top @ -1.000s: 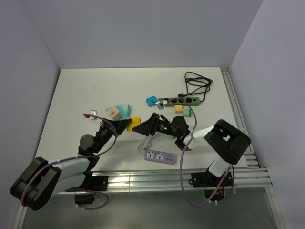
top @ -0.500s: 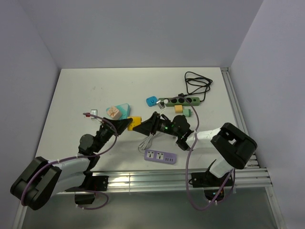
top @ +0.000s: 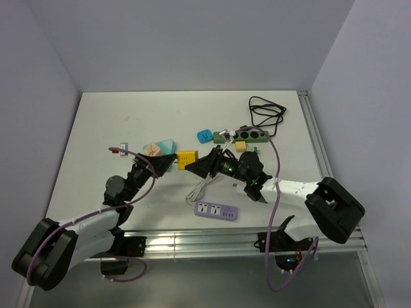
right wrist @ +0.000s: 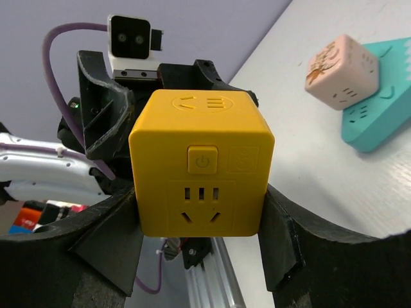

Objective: Insert the plug
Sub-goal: Adjust the plug, then insert the plug into the socket.

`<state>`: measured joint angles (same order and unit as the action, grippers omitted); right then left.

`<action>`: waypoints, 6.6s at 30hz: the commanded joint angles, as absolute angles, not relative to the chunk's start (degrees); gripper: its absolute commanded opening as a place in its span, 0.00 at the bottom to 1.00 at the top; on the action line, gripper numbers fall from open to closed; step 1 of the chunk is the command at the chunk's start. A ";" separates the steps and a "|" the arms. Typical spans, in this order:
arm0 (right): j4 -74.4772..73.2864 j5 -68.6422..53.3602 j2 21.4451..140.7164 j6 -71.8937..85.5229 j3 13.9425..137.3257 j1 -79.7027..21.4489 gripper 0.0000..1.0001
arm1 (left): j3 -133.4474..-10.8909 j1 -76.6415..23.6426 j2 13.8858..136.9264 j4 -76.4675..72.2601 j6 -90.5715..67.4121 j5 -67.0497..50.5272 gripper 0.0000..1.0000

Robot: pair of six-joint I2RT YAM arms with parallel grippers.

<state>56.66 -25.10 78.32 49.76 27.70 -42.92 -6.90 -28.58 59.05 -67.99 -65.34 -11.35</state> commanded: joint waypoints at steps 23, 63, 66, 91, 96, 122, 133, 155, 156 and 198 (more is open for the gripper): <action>-22.31 15.28 84.27 24.62 71.00 -39.29 0.00 | -11.51 -23.20 52.30 -51.42 -56.95 -13.10 1.00; -35.33 9.85 111.18 14.94 95.71 -26.02 0.00 | -11.34 -23.12 38.14 -33.13 -51.86 -13.09 0.99; -35.51 9.67 112.23 15.20 96.42 -26.02 0.00 | -11.42 -23.20 38.76 -33.31 -51.68 -13.10 1.00; -40.52 11.69 116.36 17.84 98.79 -25.93 0.00 | -11.69 -23.12 39.90 -34.10 -51.59 -13.36 1.00; -40.96 11.25 117.33 17.84 99.84 -25.93 0.00 | -11.60 -23.20 39.11 -33.40 -51.33 -13.27 1.00; -51.60 14.68 127.00 18.19 106.97 -26.02 0.00 | -12.22 -23.20 40.52 -33.75 -51.06 -13.97 0.99; -53.62 8.80 130.79 16.44 106.80 -26.02 0.00 | -13.09 -23.20 43.06 -34.37 -50.89 -14.94 0.99; -52.03 7.64 132.10 16.87 104.41 -24.87 0.00 | -14.15 -23.29 45.00 -34.72 -50.45 -14.94 0.99; -51.94 8.08 132.10 17.31 104.50 -25.05 0.00 | -14.24 -23.29 45.17 -34.63 -50.45 -14.94 0.99; -46.84 -0.09 129.28 18.19 100.63 -24.08 0.00 | -14.59 -23.38 45.88 -34.10 -49.75 -14.94 0.99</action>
